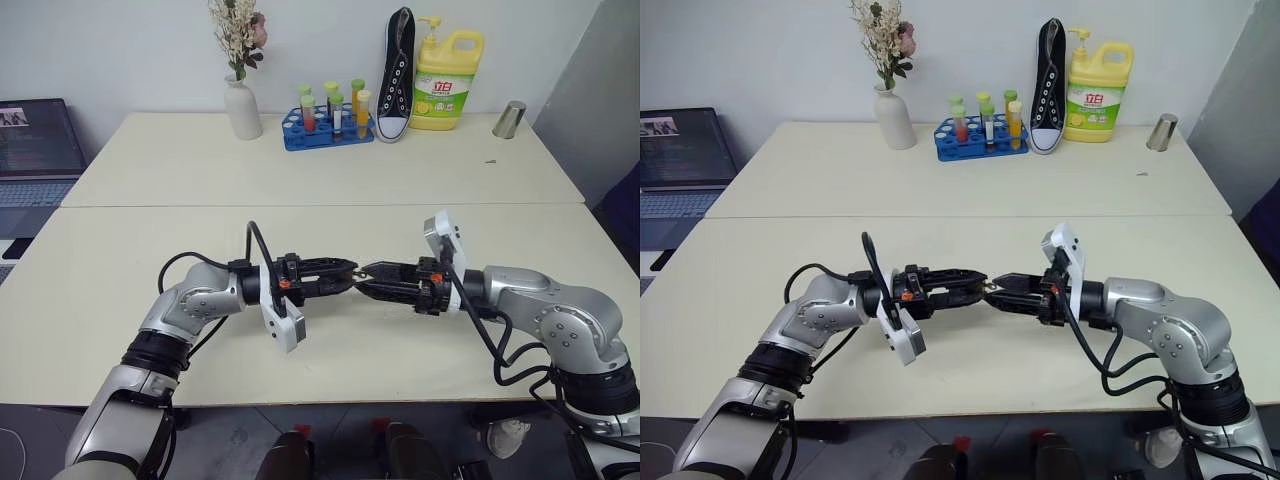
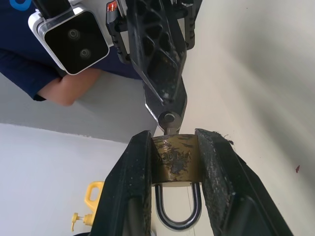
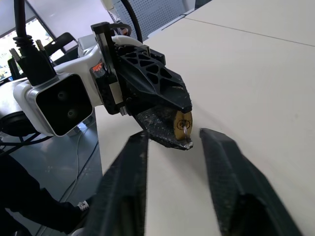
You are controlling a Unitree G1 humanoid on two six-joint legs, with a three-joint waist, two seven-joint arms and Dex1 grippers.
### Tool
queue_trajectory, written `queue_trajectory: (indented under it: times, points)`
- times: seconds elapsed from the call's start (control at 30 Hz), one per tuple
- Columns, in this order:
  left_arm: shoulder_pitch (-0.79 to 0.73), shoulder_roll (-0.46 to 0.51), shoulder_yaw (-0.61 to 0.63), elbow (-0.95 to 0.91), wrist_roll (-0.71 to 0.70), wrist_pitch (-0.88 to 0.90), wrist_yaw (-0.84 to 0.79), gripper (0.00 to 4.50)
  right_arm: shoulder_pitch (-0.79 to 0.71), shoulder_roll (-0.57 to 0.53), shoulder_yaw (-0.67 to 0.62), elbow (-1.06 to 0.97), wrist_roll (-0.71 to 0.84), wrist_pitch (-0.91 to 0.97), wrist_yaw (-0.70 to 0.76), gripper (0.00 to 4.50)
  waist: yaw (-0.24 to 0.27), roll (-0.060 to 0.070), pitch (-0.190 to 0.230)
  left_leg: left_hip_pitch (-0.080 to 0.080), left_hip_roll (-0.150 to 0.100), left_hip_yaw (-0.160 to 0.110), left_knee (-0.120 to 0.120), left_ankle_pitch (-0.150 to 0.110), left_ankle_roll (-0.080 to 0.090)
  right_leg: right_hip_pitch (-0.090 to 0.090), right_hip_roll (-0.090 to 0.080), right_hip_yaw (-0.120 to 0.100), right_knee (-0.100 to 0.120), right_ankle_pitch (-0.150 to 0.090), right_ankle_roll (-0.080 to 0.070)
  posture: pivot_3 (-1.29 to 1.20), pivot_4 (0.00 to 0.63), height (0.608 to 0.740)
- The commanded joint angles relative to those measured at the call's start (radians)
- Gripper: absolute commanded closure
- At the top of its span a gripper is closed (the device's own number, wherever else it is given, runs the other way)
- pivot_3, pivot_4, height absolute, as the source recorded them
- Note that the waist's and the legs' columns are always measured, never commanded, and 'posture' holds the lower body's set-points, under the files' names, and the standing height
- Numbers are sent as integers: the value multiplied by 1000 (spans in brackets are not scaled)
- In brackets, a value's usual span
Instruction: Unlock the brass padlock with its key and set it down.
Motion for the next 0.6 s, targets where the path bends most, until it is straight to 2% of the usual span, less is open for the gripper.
queue_trajectory:
  times: [0.03, 0.07, 0.37, 0.6]
  points:
    - [-2, 11, -5, -37, -1, 6, 29, 3527, -19, -1, -5, -20, 15, 3, 19, 4168, 0, 0, 0, 0, 0, 0, 0, 0, 0, 0, 0, 0, 0, 0, 0, 0, 150, 740]
    - [-2, 12, -6, -38, 2, 7, 32, 3527, -20, -1, -4, -19, 13, 3, 18, 4499, 0, 0, 0, 0, 0, 0, 0, 0, 0, 0, 0, 0, 0, 0, 0, 0, 150, 740]
    - [10, 20, -21, -53, 18, 8, 54, 3527, -35, 0, -19, -4, 67, 60, 23, 4500, 0, 0, 0, 0, 0, 0, 0, 0, 0, 0, 0, 0, 0, 0, 0, 0, 150, 740]
    - [3, 26, -31, -29, 58, -31, 75, 3527, -106, 17, -91, 106, 278, 320, -51, 4500, 0, 0, 0, 0, 0, 0, 0, 0, 0, 0, 0, 0, 0, 0, 0, 0, 150, 740]
